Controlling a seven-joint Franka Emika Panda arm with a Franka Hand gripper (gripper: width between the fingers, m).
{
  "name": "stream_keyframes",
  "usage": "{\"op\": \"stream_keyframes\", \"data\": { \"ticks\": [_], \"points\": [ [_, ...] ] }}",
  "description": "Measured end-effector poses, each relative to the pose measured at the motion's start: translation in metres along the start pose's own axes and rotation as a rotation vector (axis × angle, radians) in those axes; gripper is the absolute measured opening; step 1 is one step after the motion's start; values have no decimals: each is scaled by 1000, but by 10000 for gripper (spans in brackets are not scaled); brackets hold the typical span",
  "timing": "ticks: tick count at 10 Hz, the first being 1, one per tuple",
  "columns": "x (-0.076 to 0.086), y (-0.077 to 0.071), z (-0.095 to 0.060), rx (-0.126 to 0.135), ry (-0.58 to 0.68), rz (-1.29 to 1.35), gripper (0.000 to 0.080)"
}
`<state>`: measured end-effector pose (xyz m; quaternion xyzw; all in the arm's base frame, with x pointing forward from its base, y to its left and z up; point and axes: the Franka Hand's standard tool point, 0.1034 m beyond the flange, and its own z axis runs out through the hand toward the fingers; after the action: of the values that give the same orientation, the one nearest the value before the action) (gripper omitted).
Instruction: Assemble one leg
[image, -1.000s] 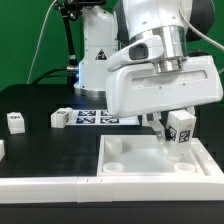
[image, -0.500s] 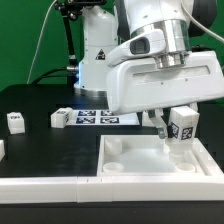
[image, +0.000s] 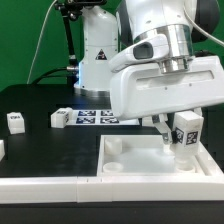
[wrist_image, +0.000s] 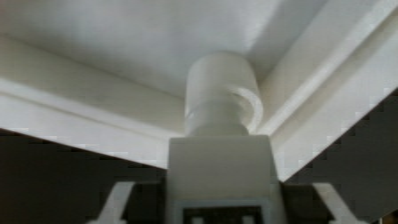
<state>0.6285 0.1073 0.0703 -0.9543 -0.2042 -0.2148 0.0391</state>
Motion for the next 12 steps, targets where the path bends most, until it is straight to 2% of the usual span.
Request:
{"op": "stream_keyframes", "data": {
  "ticks": [2, 5, 8, 10, 11, 12],
  "points": [
    [0, -2, 2, -1, 8, -2, 288],
    [-7, -6, 10, 3, 0, -4, 288],
    [-11, -7, 15, -9, 27, -3, 288],
    [-11, -7, 15, -9, 26, -2, 537],
    [-11, -6, 15, -9, 26, -2, 537],
    [-11, -6, 15, -9, 26, -2, 626]
  ]
}}
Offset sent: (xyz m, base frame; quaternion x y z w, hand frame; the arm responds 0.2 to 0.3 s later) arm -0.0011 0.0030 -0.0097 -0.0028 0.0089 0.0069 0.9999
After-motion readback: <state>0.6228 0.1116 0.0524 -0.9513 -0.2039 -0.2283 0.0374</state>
